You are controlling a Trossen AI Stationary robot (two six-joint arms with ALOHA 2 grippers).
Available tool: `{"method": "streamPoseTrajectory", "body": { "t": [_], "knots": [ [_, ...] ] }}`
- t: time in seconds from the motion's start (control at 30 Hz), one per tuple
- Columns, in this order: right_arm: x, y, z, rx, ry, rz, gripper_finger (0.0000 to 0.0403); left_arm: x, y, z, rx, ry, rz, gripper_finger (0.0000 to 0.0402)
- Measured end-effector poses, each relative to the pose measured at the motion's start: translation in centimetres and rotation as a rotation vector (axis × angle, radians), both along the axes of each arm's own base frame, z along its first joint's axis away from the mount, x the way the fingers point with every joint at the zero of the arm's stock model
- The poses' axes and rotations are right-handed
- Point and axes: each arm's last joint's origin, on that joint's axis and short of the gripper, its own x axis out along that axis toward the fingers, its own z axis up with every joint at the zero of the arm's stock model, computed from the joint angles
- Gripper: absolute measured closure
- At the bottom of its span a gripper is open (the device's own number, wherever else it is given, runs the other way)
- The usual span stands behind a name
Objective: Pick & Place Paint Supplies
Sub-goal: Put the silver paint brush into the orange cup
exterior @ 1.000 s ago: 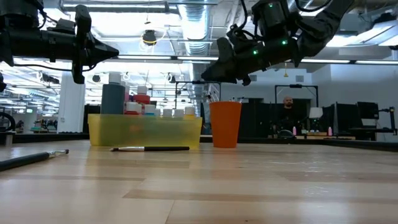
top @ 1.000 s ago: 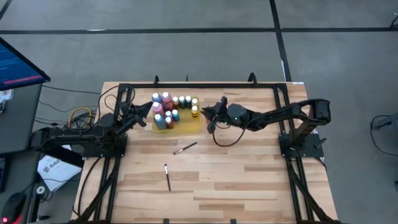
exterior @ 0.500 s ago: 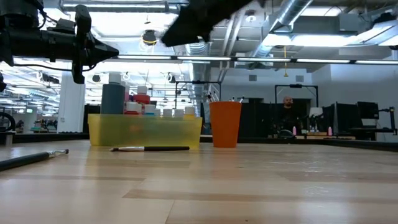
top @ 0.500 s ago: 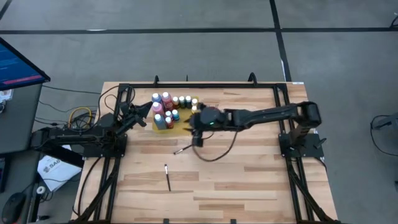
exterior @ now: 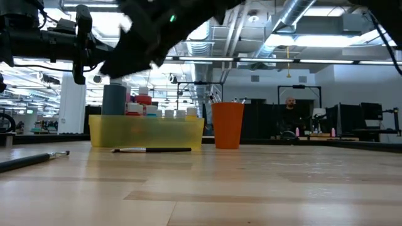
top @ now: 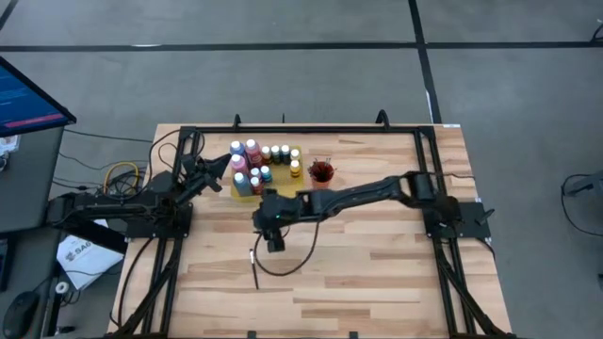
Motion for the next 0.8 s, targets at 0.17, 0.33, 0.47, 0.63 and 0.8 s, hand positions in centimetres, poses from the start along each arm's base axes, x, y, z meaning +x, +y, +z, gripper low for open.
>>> {"method": "streamPoseTrajectory", "body": {
  "t": [0.17, 0.33, 0.47, 0.63, 0.8],
  "knots": [
    [1.0, 0.2, -3.5, 0.01, 0.061, 0.021, 0.0214, 0.0, 0.0, 0.0, 0.0, 0.0, 0.0, 0.04],
    [1.4, 0.0, -5.9, 0.031, 0.101, 0.034, 0.0218, 0.0, 0.0, 0.0, 0.0, 0.0, 0.001, 0.04],
    [1.5, -0.4, -6.7, 0.057, 0.12, 0.038, 0.0218, 0.0, 0.0, 0.0, 0.0, -0.001, 0.0, 0.04],
    [1.7, -1.1, -8.3, 0.074, 0.159, 0.042, 0.0221, 0.0, 0.0, 0.0, 0.0, 0.0, 0.0, 0.04],
    [1.6, -1.0, -9.2, 0.082, 0.185, 0.051, 0.0227, 0.0, 0.0, 0.0, 0.0, 0.0, 0.001, 0.04]
  ]
}}
